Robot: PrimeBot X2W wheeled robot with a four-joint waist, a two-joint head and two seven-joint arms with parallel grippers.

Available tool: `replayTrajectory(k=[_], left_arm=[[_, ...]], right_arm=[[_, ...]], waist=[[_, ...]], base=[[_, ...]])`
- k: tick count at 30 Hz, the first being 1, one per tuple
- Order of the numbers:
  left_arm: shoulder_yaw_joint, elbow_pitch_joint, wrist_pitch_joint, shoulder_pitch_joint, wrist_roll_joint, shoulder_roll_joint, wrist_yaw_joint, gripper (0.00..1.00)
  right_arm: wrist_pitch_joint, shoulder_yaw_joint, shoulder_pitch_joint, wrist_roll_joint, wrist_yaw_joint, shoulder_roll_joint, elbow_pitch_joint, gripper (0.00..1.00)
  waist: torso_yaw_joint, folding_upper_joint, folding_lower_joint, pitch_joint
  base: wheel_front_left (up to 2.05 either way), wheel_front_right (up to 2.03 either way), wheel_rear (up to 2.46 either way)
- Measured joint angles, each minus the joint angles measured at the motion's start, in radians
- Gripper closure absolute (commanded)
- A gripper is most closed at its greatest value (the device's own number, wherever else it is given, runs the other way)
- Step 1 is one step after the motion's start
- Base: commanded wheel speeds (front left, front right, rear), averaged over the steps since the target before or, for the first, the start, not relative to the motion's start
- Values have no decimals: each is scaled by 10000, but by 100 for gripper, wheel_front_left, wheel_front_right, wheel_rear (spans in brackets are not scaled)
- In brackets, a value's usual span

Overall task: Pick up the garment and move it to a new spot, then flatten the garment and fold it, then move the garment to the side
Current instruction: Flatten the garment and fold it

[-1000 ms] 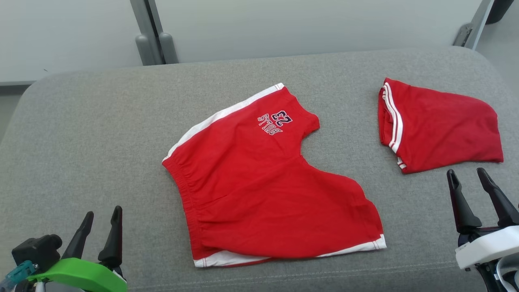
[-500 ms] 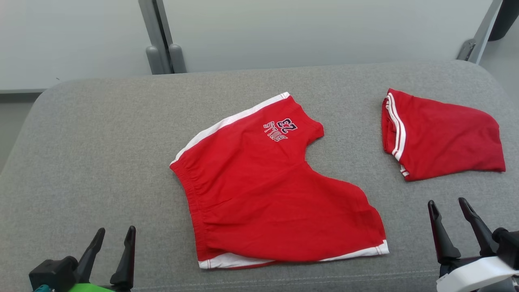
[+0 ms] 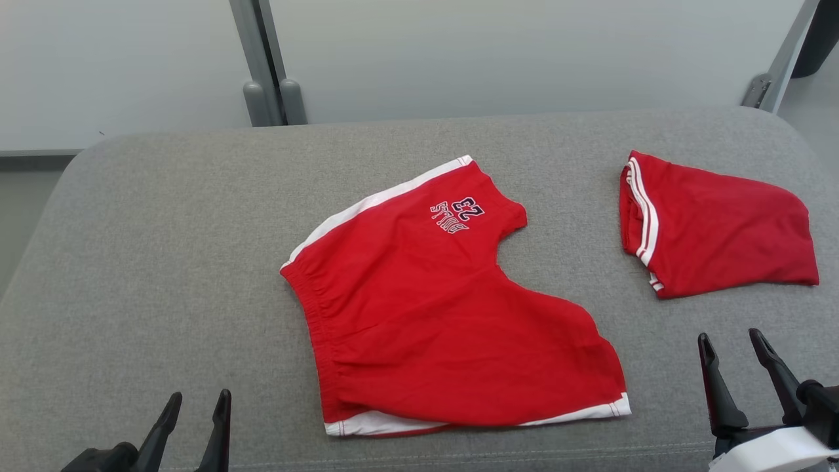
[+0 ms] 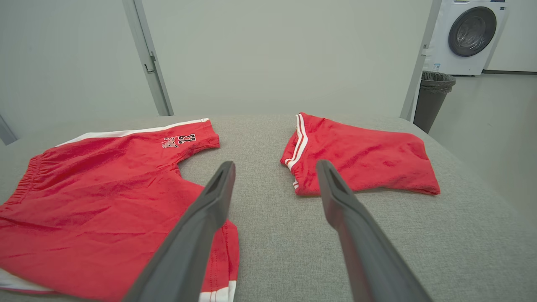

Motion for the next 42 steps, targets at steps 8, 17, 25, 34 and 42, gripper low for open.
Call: replayTrajectory(k=[8, 17, 25, 34, 42], left_arm=[[102, -52, 0, 244, 380, -173, -247, 0], [199, 88, 0, 656, 366, -462, -518, 0], [-401, 997, 2, 837, -48, -909, -894, 0], [-767, 1710, 209, 340, -378, -1235, -1133, 0], [-1043, 2169, 560, -803, -826, -1607, -1306, 0]], right_arm=[[0, -13, 148, -167, 0, 169, 0, 0], [2, 90, 481, -151, 61, 284, 309, 0], [38, 617, 572, 2, 646, 284, 1208, 0], [1124, 1285, -526, 568, 1223, 897, 2470, 0], [1235, 1193, -1708, 673, 1342, 1206, 2972, 0]], waist=[[50, 0, 0, -95], [-37, 0, 0, -132], [-176, 0, 0, 154], [-360, 0, 0, 816], [-404, 0, 0, 1476]], base=[[0, 0, 0], [0, 0, 0], [0, 0, 0], [0, 0, 0], [0, 0, 0]])
